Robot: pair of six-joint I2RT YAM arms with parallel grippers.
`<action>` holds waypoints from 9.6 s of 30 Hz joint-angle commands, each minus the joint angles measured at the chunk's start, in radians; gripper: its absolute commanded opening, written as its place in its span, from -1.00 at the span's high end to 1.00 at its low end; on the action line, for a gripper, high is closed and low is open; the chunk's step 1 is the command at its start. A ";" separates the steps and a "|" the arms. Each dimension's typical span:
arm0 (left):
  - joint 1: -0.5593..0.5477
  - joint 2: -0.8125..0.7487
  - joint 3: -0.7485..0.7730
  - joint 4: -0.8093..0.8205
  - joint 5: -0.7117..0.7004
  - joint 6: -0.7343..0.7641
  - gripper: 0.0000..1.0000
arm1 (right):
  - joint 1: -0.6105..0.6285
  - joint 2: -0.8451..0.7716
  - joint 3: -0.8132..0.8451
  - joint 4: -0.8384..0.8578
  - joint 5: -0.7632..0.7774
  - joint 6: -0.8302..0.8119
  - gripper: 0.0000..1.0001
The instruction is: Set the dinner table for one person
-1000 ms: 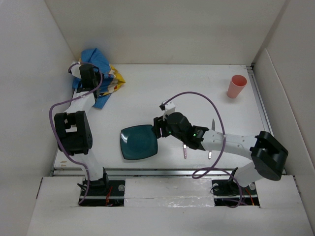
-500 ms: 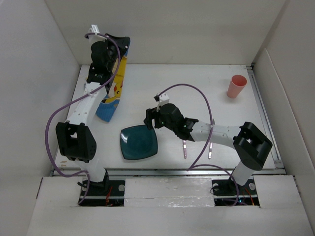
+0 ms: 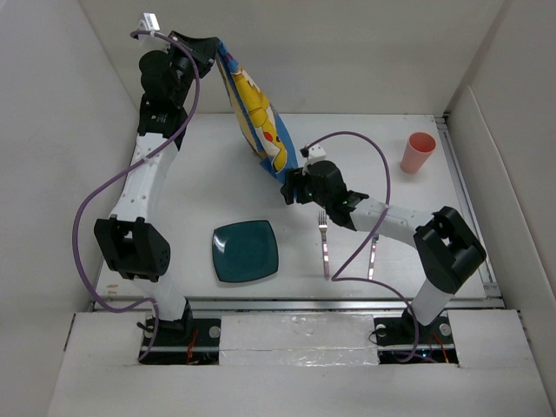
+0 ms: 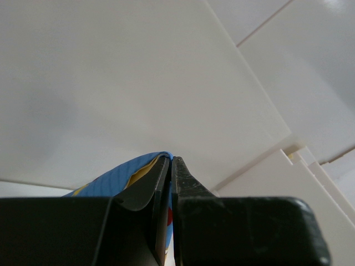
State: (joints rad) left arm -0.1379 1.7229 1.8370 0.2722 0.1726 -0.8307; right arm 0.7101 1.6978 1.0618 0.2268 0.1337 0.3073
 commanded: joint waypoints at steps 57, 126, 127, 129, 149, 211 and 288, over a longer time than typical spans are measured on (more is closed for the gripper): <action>0.129 -0.141 -0.324 0.188 0.102 0.008 1.00 | 0.123 0.384 0.297 -0.006 -0.011 -0.057 0.37; 0.221 -0.050 -1.066 1.059 0.209 -0.238 1.00 | -0.472 -0.030 0.140 0.052 0.009 -0.376 1.00; 0.221 -0.021 -1.099 1.125 0.206 -0.245 1.00 | -0.472 -0.029 0.107 0.057 0.004 -0.364 1.00; 0.221 0.009 -1.183 1.163 0.194 -0.249 1.00 | -0.472 -0.017 0.093 -0.020 0.010 -0.327 1.00; 0.213 -0.152 -1.548 1.380 0.188 -0.317 0.27 | -0.463 -0.177 -0.060 -0.294 0.035 -0.156 0.31; -0.223 -1.138 -1.073 -0.432 -0.153 0.470 0.41 | 0.236 0.069 -0.408 0.423 -0.236 0.539 -0.08; -0.223 -1.184 -1.072 -0.439 -0.205 0.461 0.37 | -0.497 0.396 0.354 0.080 -0.574 0.431 0.16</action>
State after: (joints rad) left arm -0.3641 0.5358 0.7586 -0.2001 -0.0452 -0.3744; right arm 0.2222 2.1796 1.3743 0.3260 -0.4652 0.8146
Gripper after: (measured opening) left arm 0.316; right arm 0.415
